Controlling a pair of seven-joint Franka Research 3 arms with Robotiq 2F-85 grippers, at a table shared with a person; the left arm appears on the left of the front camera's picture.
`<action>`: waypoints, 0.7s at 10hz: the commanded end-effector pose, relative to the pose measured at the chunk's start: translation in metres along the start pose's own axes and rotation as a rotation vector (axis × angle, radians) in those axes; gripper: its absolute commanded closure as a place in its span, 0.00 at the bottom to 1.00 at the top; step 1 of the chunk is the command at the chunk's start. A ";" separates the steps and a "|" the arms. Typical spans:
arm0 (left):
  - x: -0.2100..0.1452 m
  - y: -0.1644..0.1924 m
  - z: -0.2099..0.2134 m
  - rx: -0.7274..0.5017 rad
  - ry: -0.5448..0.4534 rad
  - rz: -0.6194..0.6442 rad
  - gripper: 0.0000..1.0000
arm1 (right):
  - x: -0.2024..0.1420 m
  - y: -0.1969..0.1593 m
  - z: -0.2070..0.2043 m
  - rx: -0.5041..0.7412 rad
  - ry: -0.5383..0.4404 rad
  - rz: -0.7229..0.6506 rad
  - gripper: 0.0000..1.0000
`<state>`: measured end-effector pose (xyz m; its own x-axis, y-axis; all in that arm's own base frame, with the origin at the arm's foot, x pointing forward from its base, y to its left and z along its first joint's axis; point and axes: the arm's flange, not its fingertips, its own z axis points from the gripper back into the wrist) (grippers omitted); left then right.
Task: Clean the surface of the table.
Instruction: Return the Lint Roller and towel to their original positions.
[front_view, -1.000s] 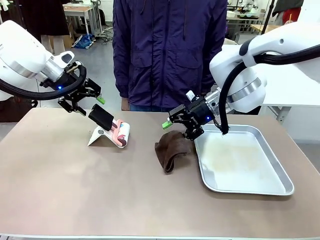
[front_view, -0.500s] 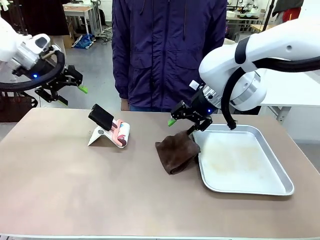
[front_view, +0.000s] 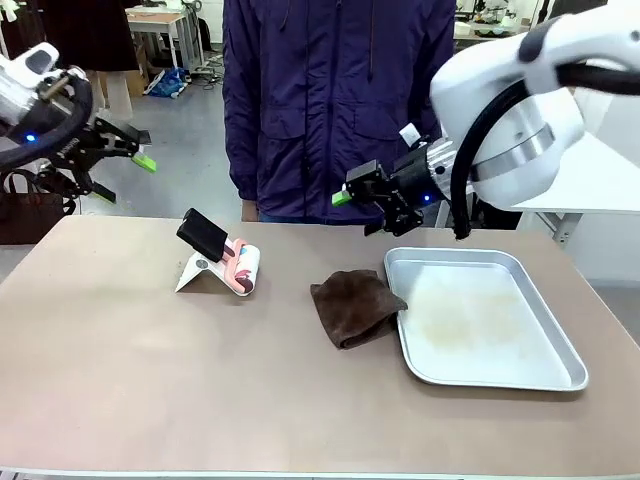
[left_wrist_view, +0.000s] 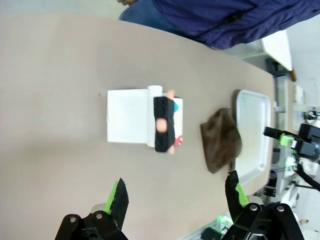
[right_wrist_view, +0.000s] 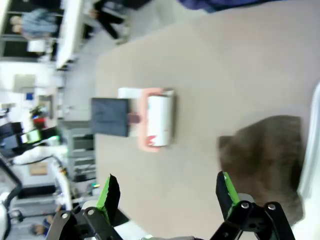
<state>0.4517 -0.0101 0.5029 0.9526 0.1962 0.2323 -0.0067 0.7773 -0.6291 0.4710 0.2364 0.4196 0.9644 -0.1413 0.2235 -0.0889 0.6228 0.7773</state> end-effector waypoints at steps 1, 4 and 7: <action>-0.019 0.010 0.018 -0.111 0.019 0.064 0.00 | -0.026 -0.034 0.020 0.163 0.095 -0.027 0.00; -0.049 0.032 0.033 -0.365 0.140 -0.004 0.00 | -0.052 -0.045 0.079 0.399 0.105 0.074 0.00; -0.071 0.063 0.009 -0.503 0.082 -0.028 0.00 | -0.075 -0.066 0.155 0.570 0.085 -0.005 0.00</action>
<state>0.3797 0.0295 0.4711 0.9813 0.0996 0.1649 0.1037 0.4483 -0.8878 0.3763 0.1081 0.4428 0.9717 -0.0351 0.2335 -0.2254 0.1574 0.9615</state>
